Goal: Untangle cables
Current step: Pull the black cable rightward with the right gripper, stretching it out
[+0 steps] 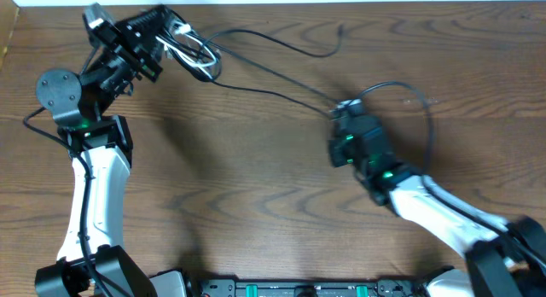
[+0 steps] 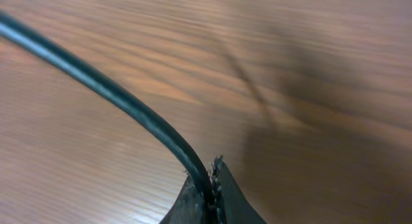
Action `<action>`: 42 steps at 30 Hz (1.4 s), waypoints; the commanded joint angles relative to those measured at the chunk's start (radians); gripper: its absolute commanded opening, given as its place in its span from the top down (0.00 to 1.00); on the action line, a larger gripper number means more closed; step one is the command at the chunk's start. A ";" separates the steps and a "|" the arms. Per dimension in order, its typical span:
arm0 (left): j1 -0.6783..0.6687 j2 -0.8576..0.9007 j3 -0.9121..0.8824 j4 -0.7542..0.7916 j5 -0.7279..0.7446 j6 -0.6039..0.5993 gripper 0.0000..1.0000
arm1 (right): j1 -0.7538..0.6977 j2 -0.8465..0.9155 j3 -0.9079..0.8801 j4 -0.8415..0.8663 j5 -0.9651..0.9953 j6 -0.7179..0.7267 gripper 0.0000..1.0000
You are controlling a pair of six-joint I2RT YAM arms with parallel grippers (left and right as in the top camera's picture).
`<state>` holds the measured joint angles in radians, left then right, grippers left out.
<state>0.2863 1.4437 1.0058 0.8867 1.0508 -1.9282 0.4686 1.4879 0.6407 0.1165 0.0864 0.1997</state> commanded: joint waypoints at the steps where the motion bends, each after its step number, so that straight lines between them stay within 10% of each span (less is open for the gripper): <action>1: 0.079 -0.026 0.032 -0.054 -0.113 0.178 0.92 | -0.200 -0.060 -0.046 -0.132 0.178 0.084 0.99; 14: 0.079 -0.026 0.032 -0.183 -0.078 0.321 0.93 | -0.527 -0.081 -0.046 -0.248 0.066 0.085 0.99; 26: 0.079 -0.026 0.032 -0.187 -0.075 0.388 0.92 | -0.724 -0.081 -0.046 -0.368 0.452 0.211 0.99; 38: 0.073 -0.026 0.032 -0.227 -0.064 0.390 0.92 | -0.749 -0.084 -0.045 -0.236 -0.726 -0.067 0.35; 42: 0.034 -0.026 0.032 -0.360 -0.066 0.390 0.93 | -0.747 -0.084 -0.045 -0.217 -1.131 -0.066 0.27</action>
<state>0.3473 1.4429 1.0080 0.5892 1.0206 -1.5555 -0.2703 1.3987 0.6044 -0.1089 -0.5636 0.1551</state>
